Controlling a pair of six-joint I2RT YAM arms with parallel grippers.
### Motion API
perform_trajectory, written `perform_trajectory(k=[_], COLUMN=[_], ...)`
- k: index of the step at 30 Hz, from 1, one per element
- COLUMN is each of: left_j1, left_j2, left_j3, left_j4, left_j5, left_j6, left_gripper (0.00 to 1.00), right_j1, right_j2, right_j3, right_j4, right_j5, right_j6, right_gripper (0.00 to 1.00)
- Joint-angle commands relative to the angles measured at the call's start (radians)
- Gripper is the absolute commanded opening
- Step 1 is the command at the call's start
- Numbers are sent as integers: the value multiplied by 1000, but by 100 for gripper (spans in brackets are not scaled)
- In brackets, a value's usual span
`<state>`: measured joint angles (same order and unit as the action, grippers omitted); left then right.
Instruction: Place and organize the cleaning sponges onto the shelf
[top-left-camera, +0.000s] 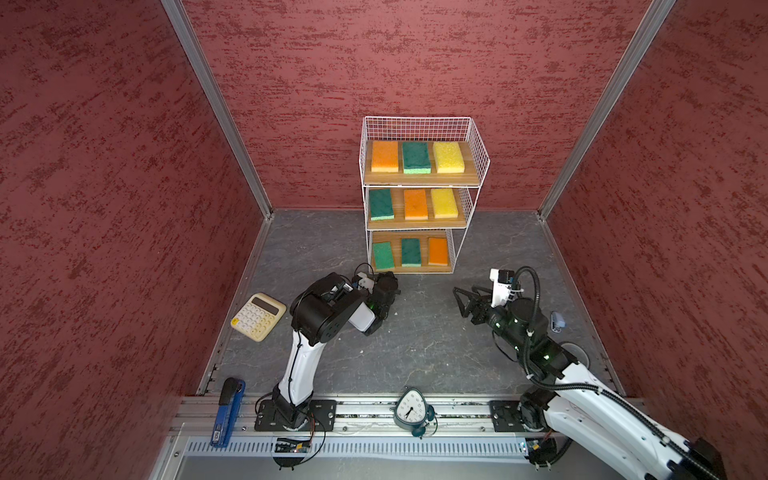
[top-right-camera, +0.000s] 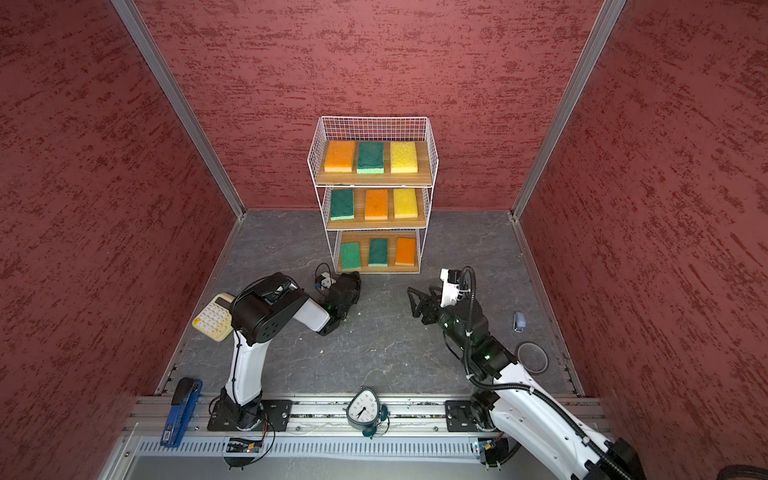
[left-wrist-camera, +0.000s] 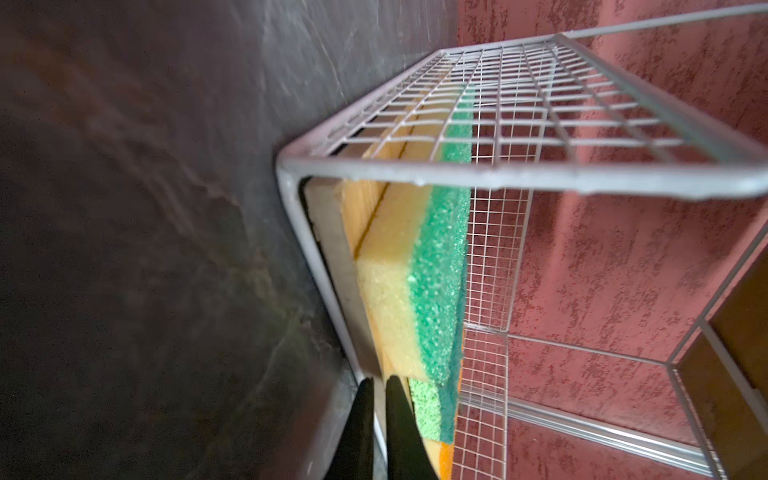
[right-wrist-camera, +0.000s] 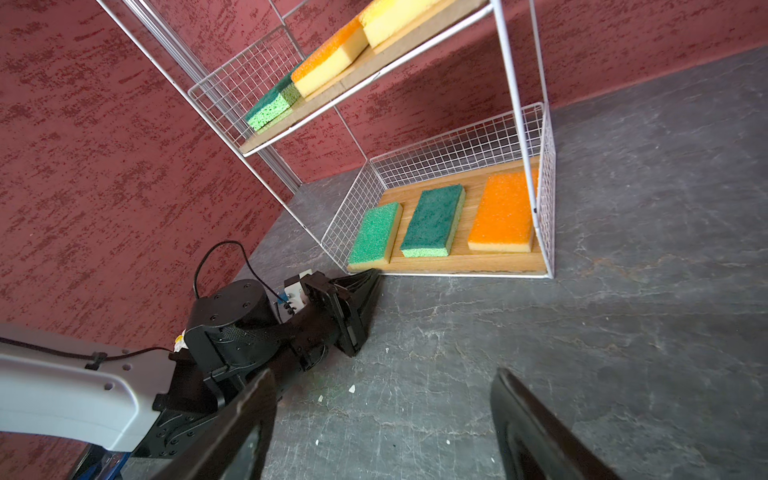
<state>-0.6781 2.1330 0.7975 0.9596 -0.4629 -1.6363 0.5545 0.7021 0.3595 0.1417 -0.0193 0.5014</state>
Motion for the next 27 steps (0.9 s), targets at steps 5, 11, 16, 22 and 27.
perform_trajectory(k=[5, 11, 16, 22, 27], left_j1=[-2, -3, 4, 21, 31], left_j2=[99, 83, 114, 113, 113], left_j3=[-32, -71, -59, -44, -33], left_j4=[-131, -129, -110, -127, -156], left_j5=[-41, -82, -77, -80, -97], left_j6=[-105, -128, -139, -133, -150], left_gripper=[12, 12, 6, 4, 4], right_j1=[-3, 2, 4, 5, 5], right_j2=[-12, -14, -16, -15, -15], right_j3=[-7, -11, -9, -6, -3], right_j4=[19, 24, 18, 15, 9], right_j5=[-9, -8, -4, -2, 2], right_j6=[1, 0, 0, -1, -4], right_gripper=[81, 82, 82, 82, 82])
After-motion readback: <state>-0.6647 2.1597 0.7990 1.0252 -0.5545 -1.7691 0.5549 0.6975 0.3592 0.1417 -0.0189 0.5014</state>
